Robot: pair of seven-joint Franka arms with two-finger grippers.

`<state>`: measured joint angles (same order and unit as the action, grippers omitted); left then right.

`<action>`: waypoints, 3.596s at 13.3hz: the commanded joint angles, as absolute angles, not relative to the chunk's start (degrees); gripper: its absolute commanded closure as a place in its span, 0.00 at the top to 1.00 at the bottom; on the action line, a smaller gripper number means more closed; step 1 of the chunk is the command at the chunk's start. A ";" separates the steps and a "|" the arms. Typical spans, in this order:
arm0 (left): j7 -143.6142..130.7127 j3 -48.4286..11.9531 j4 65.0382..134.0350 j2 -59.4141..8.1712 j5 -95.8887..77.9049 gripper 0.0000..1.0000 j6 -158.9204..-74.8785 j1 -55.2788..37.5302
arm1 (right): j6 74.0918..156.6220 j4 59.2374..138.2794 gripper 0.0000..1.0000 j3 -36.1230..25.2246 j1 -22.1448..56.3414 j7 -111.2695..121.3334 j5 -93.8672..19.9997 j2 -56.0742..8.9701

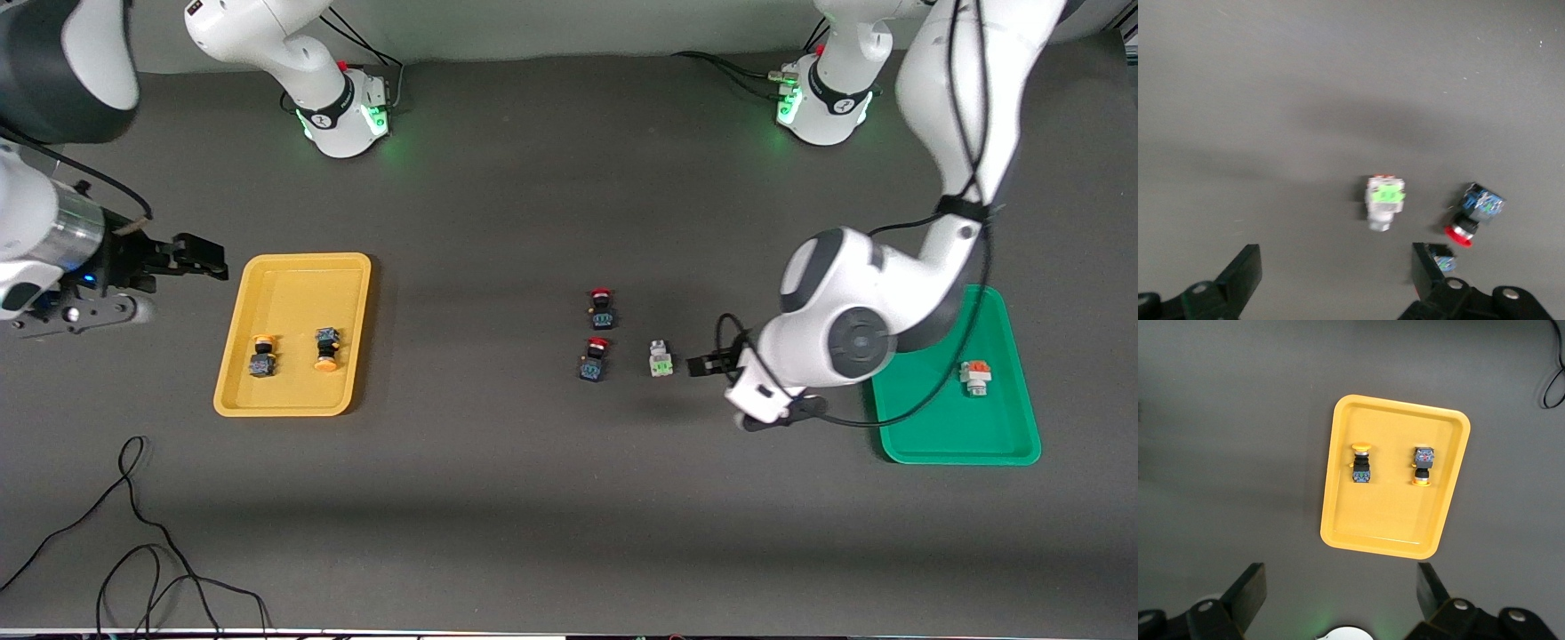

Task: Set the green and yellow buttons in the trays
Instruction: 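Grasp the second green-capped white button with the left gripper, then carry the green button to the green tray and open the left gripper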

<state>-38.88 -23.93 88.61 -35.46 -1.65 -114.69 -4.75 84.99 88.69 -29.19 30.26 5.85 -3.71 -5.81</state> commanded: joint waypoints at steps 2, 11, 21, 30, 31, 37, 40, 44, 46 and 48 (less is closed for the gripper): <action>-44.20 -22.59 88.23 -40.42 0.08 1.00 -120.91 -10.27 | 87.36 93.78 1.00 -12.00 11.92 4.04 -2.11 -0.01; -48.43 -18.63 92.20 -44.56 9.14 0.99 -128.93 -15.47 | 87.71 92.29 1.00 0.88 -2.64 0.35 -0.62 1.15; -52.56 -18.63 91.32 -42.82 8.96 0.00 -127.18 -15.03 | 87.71 88.86 1.00 -1.93 0.44 0.35 -0.62 -1.41; -27.04 -18.63 85.34 -27.17 8.35 0.00 -92.12 -0.38 | 87.71 89.30 1.00 -2.02 0.18 0.35 -0.44 -2.02; -19.94 -18.55 85.78 -26.55 8.52 0.00 -91.76 3.65 | 87.71 89.38 1.00 -2.02 -0.26 0.35 -0.53 -2.20; 1.92 -18.46 97.44 -27.16 13.53 0.00 -109.19 19.23 | 88.86 89.74 1.00 -2.20 -0.26 0.61 -0.26 -2.02; 4.04 -18.37 105.71 -28.56 13.71 0.00 -123.44 22.23 | 88.86 89.65 1.00 -2.11 0.44 0.53 1.32 -2.20; 4.13 -16.26 110.48 -31.28 13.80 0.00 -133.67 22.32 | 88.86 89.38 1.00 -2.11 0.35 0.79 1.23 -2.20; 4.04 -15.91 110.39 -31.55 13.80 0.15 -133.59 22.32 | 88.86 89.56 1.00 -2.02 0.44 0.36 0.88 -2.20; 4.13 -15.82 110.30 -30.94 13.80 1.00 -132.63 22.32 | 88.86 89.21 1.00 -1.93 0.44 0.35 1.05 -2.20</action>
